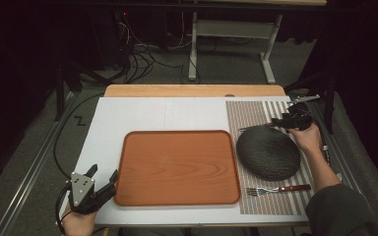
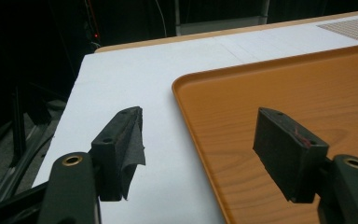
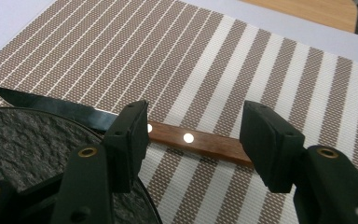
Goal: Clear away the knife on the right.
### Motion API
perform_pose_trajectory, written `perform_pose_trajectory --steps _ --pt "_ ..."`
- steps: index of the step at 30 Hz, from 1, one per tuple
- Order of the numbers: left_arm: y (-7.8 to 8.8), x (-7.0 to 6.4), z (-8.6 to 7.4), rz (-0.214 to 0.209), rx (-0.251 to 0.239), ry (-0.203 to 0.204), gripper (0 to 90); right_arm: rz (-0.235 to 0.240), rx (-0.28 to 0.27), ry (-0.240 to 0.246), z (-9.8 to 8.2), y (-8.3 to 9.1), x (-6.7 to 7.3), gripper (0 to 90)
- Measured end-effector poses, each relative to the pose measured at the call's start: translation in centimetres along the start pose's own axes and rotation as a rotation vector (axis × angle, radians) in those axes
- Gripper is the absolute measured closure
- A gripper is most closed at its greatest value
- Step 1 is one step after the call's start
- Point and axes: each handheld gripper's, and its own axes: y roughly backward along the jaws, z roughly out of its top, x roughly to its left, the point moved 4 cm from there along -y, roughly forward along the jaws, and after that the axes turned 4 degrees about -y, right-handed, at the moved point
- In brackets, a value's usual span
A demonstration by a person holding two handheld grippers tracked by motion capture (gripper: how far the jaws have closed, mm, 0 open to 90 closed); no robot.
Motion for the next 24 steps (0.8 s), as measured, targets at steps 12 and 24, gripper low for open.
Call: perform_pose_trajectory --steps 12,24 --pt "0.1 0.0 -0.1 0.011 0.007 0.000 32.9 0.024 0.067 -0.024 -0.4 -1.2 -0.5 43.8" --pt "0.1 0.0 -0.2 0.015 0.009 0.001 32.9 0.016 0.077 0.019 -0.4 -1.4 -0.4 43.6"
